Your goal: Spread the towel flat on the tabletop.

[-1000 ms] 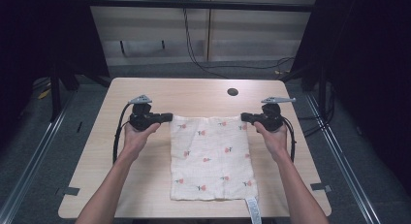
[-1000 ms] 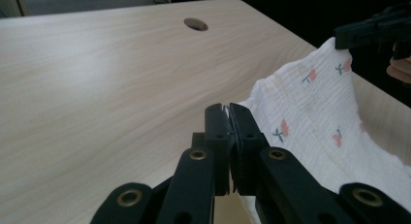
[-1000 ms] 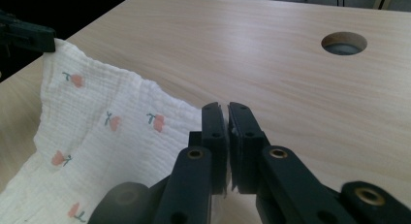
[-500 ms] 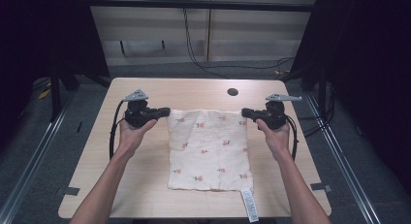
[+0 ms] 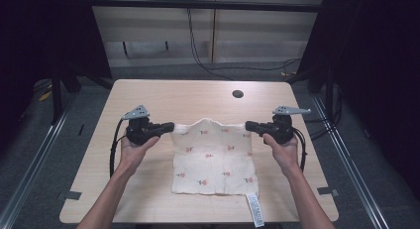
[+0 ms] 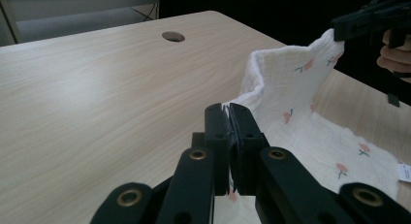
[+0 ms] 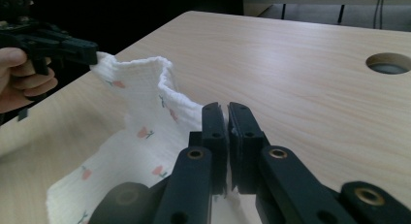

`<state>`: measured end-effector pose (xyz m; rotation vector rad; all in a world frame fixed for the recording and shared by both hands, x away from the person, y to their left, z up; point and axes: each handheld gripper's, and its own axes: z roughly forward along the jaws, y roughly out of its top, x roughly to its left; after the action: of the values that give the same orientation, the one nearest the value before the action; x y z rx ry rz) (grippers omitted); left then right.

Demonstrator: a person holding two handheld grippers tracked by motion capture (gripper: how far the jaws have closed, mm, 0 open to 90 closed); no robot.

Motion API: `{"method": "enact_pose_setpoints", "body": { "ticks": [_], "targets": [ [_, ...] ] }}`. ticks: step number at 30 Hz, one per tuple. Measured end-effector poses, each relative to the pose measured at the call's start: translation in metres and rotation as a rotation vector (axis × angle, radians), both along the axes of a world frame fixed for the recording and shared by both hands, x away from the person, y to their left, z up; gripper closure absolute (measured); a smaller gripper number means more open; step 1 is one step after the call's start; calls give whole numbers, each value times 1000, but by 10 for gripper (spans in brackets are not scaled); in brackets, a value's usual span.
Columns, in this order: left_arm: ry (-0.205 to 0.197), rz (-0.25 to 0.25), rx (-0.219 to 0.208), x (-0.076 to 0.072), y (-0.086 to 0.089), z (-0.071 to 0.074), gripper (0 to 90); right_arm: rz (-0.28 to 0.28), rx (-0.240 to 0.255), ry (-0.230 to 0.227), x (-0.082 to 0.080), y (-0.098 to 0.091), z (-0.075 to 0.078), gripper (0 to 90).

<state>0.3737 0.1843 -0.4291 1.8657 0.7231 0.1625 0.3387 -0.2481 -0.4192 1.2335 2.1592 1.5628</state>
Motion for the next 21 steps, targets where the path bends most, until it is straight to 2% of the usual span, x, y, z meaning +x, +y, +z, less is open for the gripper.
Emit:
{"method": "enact_pose_setpoints", "body": {
  "ticks": [4,6,7,9,16,19,21],
  "targets": [
    [-12,1,0,-10,4,1,876,13,-9,-2,-8,-5,0,868],
    [-11,4,-13,-14,7,1,876,10,-6,0,-12,-8,0,867],
    [-11,8,-1,-16,8,0,876,9,-16,5,-13,-9,0,867],
    [-5,7,-7,-20,9,-2,876,6,-23,2,-16,-12,-1,867],
    [9,-26,-2,-35,9,-9,876,29,-27,16,-30,-16,-5,866],
    [-1,-52,55,-41,6,-9,876,42,-22,18,-37,-15,-6,866],
    [-2,-62,62,-46,7,-10,876,47,-23,19,-43,-15,-8,866]
  ]
}}
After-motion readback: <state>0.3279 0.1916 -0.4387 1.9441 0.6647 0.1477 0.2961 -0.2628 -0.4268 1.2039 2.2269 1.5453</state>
